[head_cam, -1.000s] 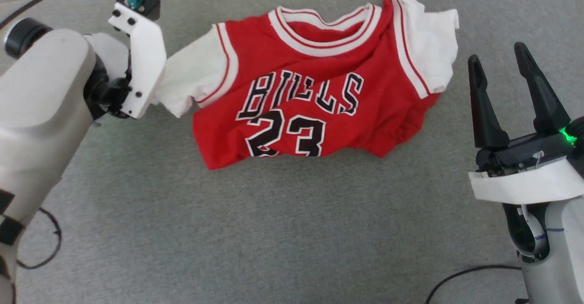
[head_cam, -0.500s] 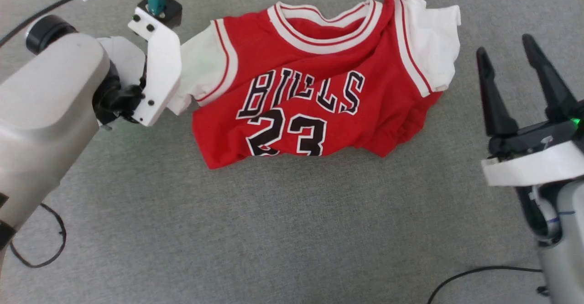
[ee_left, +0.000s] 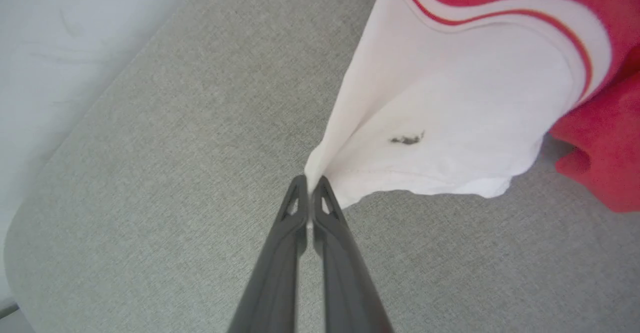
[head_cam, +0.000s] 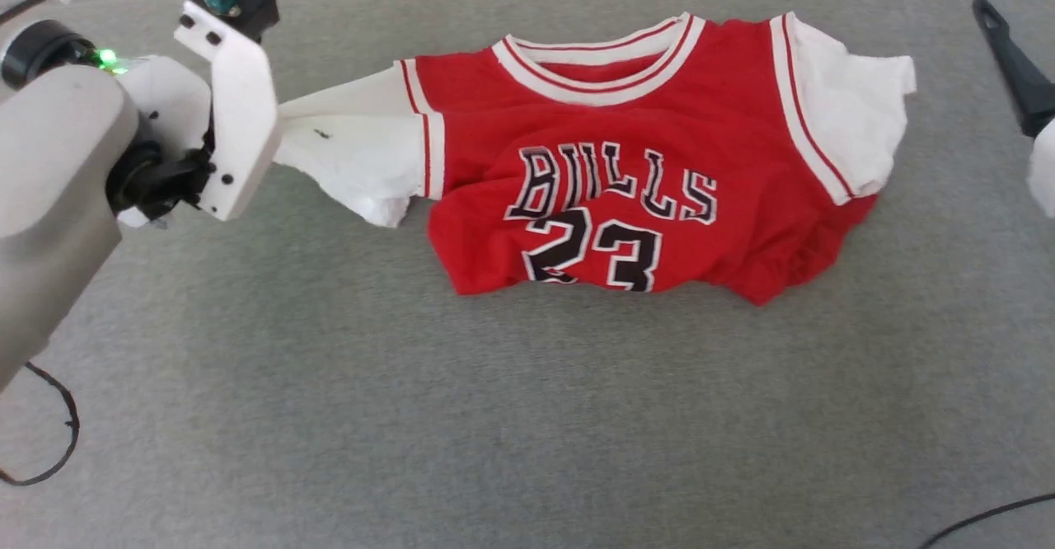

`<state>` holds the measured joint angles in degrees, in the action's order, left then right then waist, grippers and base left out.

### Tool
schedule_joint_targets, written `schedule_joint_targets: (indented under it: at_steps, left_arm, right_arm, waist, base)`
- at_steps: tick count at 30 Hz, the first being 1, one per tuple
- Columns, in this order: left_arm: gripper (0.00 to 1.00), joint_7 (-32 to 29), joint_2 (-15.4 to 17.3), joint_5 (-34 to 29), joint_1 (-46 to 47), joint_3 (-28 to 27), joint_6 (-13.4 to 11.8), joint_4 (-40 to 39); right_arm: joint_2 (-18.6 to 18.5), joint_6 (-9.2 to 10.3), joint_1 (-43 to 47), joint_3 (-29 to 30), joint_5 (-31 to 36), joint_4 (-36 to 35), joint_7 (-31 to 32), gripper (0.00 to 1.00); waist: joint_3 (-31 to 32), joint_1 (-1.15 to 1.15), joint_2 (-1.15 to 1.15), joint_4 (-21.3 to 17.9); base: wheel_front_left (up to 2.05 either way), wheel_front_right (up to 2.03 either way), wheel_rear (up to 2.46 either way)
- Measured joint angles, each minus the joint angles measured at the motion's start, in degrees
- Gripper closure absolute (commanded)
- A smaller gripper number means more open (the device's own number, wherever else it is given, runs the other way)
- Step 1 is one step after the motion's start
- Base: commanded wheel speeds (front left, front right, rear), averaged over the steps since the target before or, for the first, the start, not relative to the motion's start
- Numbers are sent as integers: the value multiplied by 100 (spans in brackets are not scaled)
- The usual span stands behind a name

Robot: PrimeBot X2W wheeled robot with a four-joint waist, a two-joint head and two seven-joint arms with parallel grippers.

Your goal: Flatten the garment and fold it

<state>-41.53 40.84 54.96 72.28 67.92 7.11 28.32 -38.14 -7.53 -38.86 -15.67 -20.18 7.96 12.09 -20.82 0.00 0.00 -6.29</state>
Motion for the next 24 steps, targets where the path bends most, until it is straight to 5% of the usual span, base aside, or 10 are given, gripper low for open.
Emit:
schedule_joint_targets:
  at_steps: [5, 10, 18, 24]
  left_arm:
    - [100, 152, 42, 1, 1, -4, 0, 2]
    - [100, 269, 15, 2, 74, -31, 0, -2]
    - [100, 424, -179, -21, 456, -115, 0, -102]
    - [100, 505, -272, -62, 609, -137, 0, -125]
  right_arm:
    - [-836, 0, -686, -1107, -780, 316, 1507, 0]
    - [-1260, 0, -1413, -1928, -1595, 648, 2938, 0]
    - [-1042, 0, -2262, -1779, -2403, 1862, 3930, 0]
    - [-687, 0, -2397, -1717, -2498, 2410, 3701, 0]
  waist:
    - [-46, 0, 0, 299]
    - [-207, 0, 0, 557]
    - [-727, 1, 0, 877]
    - [-1125, 1, 0, 1108]
  base:
    - [0, 0, 0]
    - [0, 0, 0]
    - [0, 0, 0]
    - [0, 0, 0]
